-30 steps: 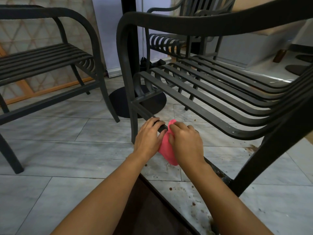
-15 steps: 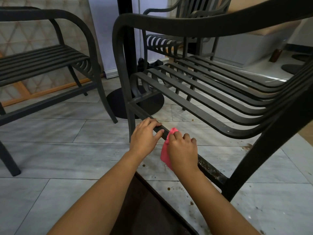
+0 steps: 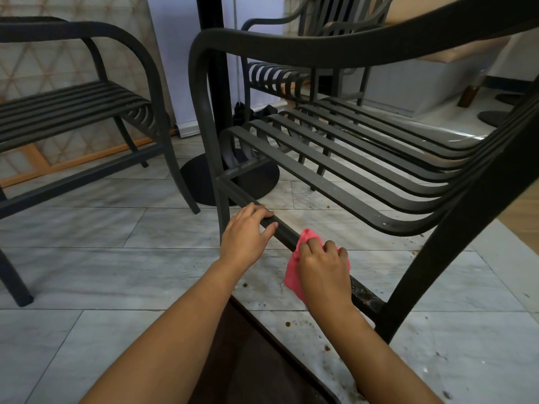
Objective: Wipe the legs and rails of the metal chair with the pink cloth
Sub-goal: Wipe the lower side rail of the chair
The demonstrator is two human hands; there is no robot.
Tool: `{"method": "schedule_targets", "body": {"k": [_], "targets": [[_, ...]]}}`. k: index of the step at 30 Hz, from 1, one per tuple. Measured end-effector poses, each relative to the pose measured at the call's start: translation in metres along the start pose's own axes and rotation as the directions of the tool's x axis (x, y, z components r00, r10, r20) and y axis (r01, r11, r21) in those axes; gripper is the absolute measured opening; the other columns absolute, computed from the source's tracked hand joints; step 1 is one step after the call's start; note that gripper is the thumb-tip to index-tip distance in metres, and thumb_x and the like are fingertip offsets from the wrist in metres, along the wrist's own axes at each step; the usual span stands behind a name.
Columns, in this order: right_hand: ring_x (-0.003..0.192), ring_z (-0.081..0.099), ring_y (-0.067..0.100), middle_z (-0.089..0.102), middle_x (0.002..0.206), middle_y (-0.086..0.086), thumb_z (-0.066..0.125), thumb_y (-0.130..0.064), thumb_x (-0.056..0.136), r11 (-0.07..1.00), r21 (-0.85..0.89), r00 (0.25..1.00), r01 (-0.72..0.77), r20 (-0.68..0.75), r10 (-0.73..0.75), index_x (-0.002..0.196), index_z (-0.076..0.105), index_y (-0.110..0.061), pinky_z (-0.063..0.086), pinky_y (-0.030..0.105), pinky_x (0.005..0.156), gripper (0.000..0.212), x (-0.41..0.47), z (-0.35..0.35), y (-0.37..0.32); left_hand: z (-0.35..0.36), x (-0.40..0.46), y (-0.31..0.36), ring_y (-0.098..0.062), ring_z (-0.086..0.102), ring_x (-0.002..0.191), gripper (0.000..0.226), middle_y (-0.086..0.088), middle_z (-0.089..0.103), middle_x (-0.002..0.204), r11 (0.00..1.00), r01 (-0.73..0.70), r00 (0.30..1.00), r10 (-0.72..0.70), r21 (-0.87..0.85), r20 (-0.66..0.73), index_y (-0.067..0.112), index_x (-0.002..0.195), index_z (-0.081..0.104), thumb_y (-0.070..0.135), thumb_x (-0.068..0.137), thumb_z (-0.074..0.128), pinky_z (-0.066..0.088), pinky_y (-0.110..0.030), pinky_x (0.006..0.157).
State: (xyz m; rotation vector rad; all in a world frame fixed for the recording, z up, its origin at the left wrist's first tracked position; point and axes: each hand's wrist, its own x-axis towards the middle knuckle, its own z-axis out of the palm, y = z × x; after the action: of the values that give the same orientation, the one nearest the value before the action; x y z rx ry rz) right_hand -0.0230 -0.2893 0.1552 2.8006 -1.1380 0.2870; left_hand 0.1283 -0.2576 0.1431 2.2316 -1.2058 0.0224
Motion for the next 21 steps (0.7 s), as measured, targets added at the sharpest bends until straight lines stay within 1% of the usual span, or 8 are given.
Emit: {"method": "schedule_targets", "body": {"k": [1, 3, 5, 7, 14, 17, 19, 21], "targets": [[0.085, 0.061, 0.037, 0.064, 0.095, 0.016, 0.090, -0.013, 0.047, 1.000, -0.010, 0.999, 0.018, 0.034, -0.018, 0.102, 0.064, 0.000, 0.049, 0.053, 0.076, 0.062, -0.002, -0.002, 0.001, 0.000, 0.000, 0.000, -0.010, 0.038, 0.129, 0.033, 0.009, 0.050, 0.131, 1.000, 0.001, 1.000, -0.001, 0.002, 0.000, 0.026, 0.122, 0.056, 0.039, 0.093, 0.050, 0.032, -0.031, 0.103], [0.111, 0.050, 0.036, 0.054, 0.122, 0.014, 0.078, -0.018, 0.070, 0.998, -0.003, 0.994, 0.060, 0.088, -0.059, 0.125, 0.049, -0.003, 0.038, 0.052, 0.095, 0.064, -0.005, -0.001, 0.004, 0.000, 0.000, 0.001, -0.011, 0.039, 0.128, 0.033, 0.008, 0.050, 0.131, 1.000, 0.000, 1.000, 0.000, 0.006, 0.000, 0.025, 0.122, 0.056, 0.039, 0.093, 0.050, 0.033, -0.031, 0.102], [0.120, 0.042, 0.034, 0.047, 0.132, 0.012, 0.072, -0.020, 0.078, 0.998, 0.013, 0.992, 0.062, 0.107, -0.063, 0.133, 0.040, -0.006, 0.032, 0.050, 0.102, 0.065, -0.007, -0.003, 0.008, 0.000, 0.000, 0.001, -0.011, 0.040, 0.127, 0.033, 0.008, 0.050, 0.130, 1.000, -0.004, 1.000, 0.004, 0.006, 0.001, 0.025, 0.122, 0.056, 0.039, 0.093, 0.050, 0.034, -0.030, 0.101], [0.123, 0.039, 0.032, 0.043, 0.136, 0.010, 0.069, -0.022, 0.080, 0.998, 0.009, 0.990, 0.061, 0.129, -0.062, 0.136, 0.036, -0.008, 0.029, 0.049, 0.104, 0.066, -0.009, -0.005, 0.009, 0.001, 0.000, 0.001, -0.011, 0.040, 0.126, 0.032, 0.008, 0.050, 0.130, 1.000, -0.005, 1.000, 0.005, 0.009, 0.000, 0.024, 0.121, 0.056, 0.039, 0.093, 0.049, 0.034, -0.030, 0.100], [0.115, 0.043, 0.029, 0.047, 0.131, 0.006, 0.077, -0.025, 0.072, 0.997, 0.055, 0.991, 0.054, 0.116, -0.060, 0.130, 0.043, -0.012, 0.035, 0.045, 0.098, 0.068, -0.014, -0.010, 0.015, 0.003, -0.005, 0.008, -0.013, 0.043, 0.125, 0.039, 0.005, 0.047, 0.135, 0.998, -0.036, 0.999, 0.036, 0.059, 0.001, 0.022, 0.128, 0.051, 0.039, 0.093, 0.049, 0.038, -0.035, 0.105], [0.097, 0.055, 0.028, 0.060, 0.114, 0.005, 0.089, -0.029, 0.051, 0.998, 0.070, 0.996, 0.006, 0.085, -0.012, 0.113, 0.058, -0.013, 0.044, 0.045, 0.085, 0.071, -0.026, -0.013, 0.019, 0.004, -0.015, 0.012, -0.011, 0.039, 0.129, 0.040, 0.006, 0.044, 0.137, 0.993, -0.108, 0.994, 0.109, 0.053, -0.022, 0.024, 0.129, 0.051, 0.041, 0.093, 0.049, 0.036, -0.035, 0.108], [0.085, 0.059, 0.030, 0.064, 0.103, 0.008, 0.094, -0.025, 0.038, 0.994, 0.107, 0.999, -0.033, 0.031, 0.030, 0.102, 0.063, -0.010, 0.048, 0.046, 0.076, 0.072, -0.033, -0.013, 0.024, 0.006, -0.021, 0.017, -0.011, 0.037, 0.130, 0.040, 0.007, 0.046, 0.137, 0.985, -0.164, 0.986, 0.165, 0.050, -0.017, 0.025, 0.127, 0.054, 0.043, 0.092, 0.050, 0.033, -0.033, 0.109], [0.088, 0.059, 0.032, 0.063, 0.109, 0.010, 0.094, -0.021, 0.037, 0.993, 0.113, 1.000, -0.029, 0.013, 0.028, 0.107, 0.062, -0.008, 0.047, 0.048, 0.078, 0.077, -0.036, -0.017, 0.026, 0.009, -0.027, 0.023, -0.011, 0.040, 0.126, 0.037, 0.007, 0.050, 0.131, 0.969, -0.237, 0.971, 0.238, 0.064, -0.016, 0.025, 0.121, 0.058, 0.045, 0.090, 0.051, 0.034, -0.032, 0.108]]}}
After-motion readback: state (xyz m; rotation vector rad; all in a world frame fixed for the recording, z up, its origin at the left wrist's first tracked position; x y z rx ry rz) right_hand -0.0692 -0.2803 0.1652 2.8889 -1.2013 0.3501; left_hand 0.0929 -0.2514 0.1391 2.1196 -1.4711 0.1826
